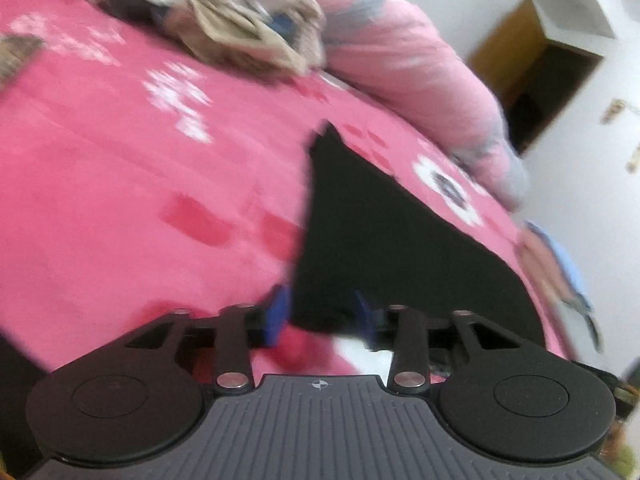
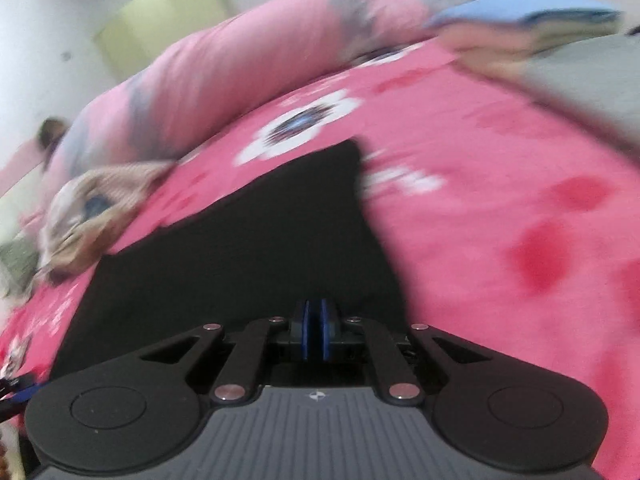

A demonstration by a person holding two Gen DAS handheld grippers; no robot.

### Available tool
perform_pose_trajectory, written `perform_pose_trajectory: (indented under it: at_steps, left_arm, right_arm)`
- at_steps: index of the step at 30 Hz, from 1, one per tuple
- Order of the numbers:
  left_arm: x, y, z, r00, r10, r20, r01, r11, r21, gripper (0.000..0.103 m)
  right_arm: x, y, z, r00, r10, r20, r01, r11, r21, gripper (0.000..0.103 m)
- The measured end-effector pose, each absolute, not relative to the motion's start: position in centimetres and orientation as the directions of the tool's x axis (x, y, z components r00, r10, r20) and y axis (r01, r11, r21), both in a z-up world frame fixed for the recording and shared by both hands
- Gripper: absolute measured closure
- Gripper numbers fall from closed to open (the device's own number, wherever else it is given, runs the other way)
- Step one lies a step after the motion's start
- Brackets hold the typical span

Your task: Fold clothes

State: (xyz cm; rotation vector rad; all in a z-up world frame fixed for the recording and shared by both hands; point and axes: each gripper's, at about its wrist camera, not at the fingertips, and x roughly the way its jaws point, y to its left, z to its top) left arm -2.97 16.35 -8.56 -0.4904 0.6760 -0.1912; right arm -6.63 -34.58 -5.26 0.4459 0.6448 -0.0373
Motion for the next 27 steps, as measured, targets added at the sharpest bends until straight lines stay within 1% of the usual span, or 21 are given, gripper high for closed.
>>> perform_pose_trajectory:
  at_steps: [2, 4, 5, 7, 9, 11, 13, 15, 17, 18, 20, 23, 24, 26, 27]
  left_arm:
    - [-3.1, 16.5, -7.5, 0.783, -0.316, -0.536, 0.020, 0.874, -0.486, 0.062]
    - [-2.2, 15.7, -6.4, 0.793, -0.342, -0.504, 0.068, 0.872, -0.485, 0.062]
    - [-1.7, 15.2, -5.9, 0.797, -0.357, -0.488, 0.093, 0.870, -0.484, 0.062]
    - [0.3, 13.1, -4.9, 0.791, -0.382, -0.478, 0.158, 0.882, -0.443, 0.061]
    - [2.8, 10.3, -4.8, 0.764, -0.393, -0.512, 0.197, 0.898, -0.394, 0.061]
    - [5.4, 7.6, -5.6, 0.732, -0.399, -0.552, 0.222, 0.906, -0.361, 0.061]
    - [7.5, 5.5, -6.9, 0.700, -0.407, -0.586, 0.241, 0.908, -0.342, 0.061]
    - [9.1, 4.3, -8.6, 0.679, -0.376, -0.630, 0.229, 0.924, -0.305, 0.061]
    - [9.5, 5.0, -8.3, 0.691, -0.361, -0.626, 0.214, 0.930, -0.300, 0.064]
    - [9.7, 5.4, -8.2, 0.697, -0.354, -0.623, 0.206, 0.932, -0.299, 0.067]
    - [10.0, 6.2, -7.8, 0.711, -0.341, -0.616, 0.190, 0.935, -0.298, 0.068]
    - [10.5, 7.5, -7.3, 0.730, -0.319, -0.605, 0.166, 0.941, -0.295, 0.068]
    - [10.7, 7.9, -7.1, 0.736, -0.312, -0.601, 0.158, 0.942, -0.295, 0.063]
    - [11.1, 8.8, -6.7, 0.748, -0.297, -0.593, 0.142, 0.945, -0.294, 0.061]
    - [11.2, 9.2, -6.5, 0.754, -0.290, -0.590, 0.134, 0.947, -0.293, 0.061]
  right_arm:
    - [-7.2, -35.6, -4.3, 0.812, 0.066, -0.579, 0.198, 0.903, 0.381, 0.095]
    - [-7.1, -35.6, -2.9, 0.836, 0.073, -0.543, 0.172, 0.906, 0.387, 0.095]
    - [-6.6, -35.2, -2.3, 0.845, 0.097, -0.526, 0.141, 0.909, 0.393, 0.095]
    - [-4.5, -33.5, -1.7, 0.850, 0.161, -0.502, 0.068, 0.911, 0.408, 0.095]
    - [-1.9, -31.5, -1.3, 0.843, 0.231, -0.485, -0.005, 0.906, 0.424, 0.095]
    - [1.2, -29.3, -1.9, 0.814, 0.303, -0.495, -0.059, 0.892, 0.448, 0.095]
    - [3.7, -27.7, -3.0, 0.778, 0.344, -0.526, -0.077, 0.883, 0.463, 0.095]
    - [5.8, -26.7, -4.4, 0.741, 0.357, -0.569, -0.071, 0.884, 0.462, 0.095]
    - [6.4, -27.4, -5.6, 0.727, 0.296, -0.620, -0.025, 0.913, 0.406, 0.097]
    - [6.4, -28.5, -5.9, 0.729, 0.286, -0.622, -0.003, 0.910, 0.415, 0.098]
    - [5.9, -31.4, -6.0, 0.736, 0.283, -0.615, 0.052, 0.882, 0.469, 0.098]
    - [5.1, -34.7, -5.3, 0.751, 0.210, -0.626, 0.147, 0.871, 0.468, 0.097]
    - [4.9, -35.3, -4.9, 0.754, 0.183, -0.631, 0.169, 0.874, 0.456, 0.097]
    - [5.2, -35.3, -3.8, 0.765, 0.145, -0.628, 0.180, 0.888, 0.424, 0.095]
    - [5.5, -35.0, -3.2, 0.773, 0.151, -0.616, 0.164, 0.891, 0.424, 0.095]
